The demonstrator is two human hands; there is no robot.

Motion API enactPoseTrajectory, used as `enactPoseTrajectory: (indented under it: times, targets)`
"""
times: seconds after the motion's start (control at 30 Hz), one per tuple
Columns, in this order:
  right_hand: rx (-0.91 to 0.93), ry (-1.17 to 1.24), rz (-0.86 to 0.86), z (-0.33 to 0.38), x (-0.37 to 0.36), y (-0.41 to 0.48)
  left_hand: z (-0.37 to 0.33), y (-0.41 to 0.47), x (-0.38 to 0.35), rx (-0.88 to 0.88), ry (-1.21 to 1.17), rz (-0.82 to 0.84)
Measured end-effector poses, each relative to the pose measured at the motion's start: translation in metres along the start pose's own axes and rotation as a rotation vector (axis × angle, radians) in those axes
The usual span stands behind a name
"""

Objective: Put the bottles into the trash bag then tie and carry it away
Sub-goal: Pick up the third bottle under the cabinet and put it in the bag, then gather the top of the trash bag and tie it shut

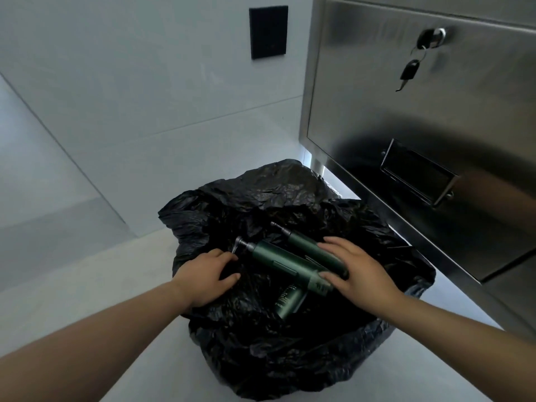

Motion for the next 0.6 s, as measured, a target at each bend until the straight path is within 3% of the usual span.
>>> enactPoseTrajectory:
  times: [0.2,0.37,0.6]
  targets:
    - [0.0,0.024,-0.289,0.004,0.045,0.046,-0.013,0.003,0.007,-0.008,-0.045,-0.053]
    - [-0.224,-0.095,-0.063,-0.016,0.035,0.067,-0.02,0.001,0.016,-0.026,-0.11,-0.116]
    - [-0.194,0.122,-0.299,-0.016,0.067,0.081,-0.03,-0.001,0.052,-0.095,-0.314,-0.279]
Point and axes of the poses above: each hand's wrist, its own y-axis towards the middle knuckle, its own x-axis out of the back of the hand, z = x × y, the point moved 4 cm from there along y, towards the middle knuckle, and after that the axes turned 11 degrees about x, right-handed, at the moved point
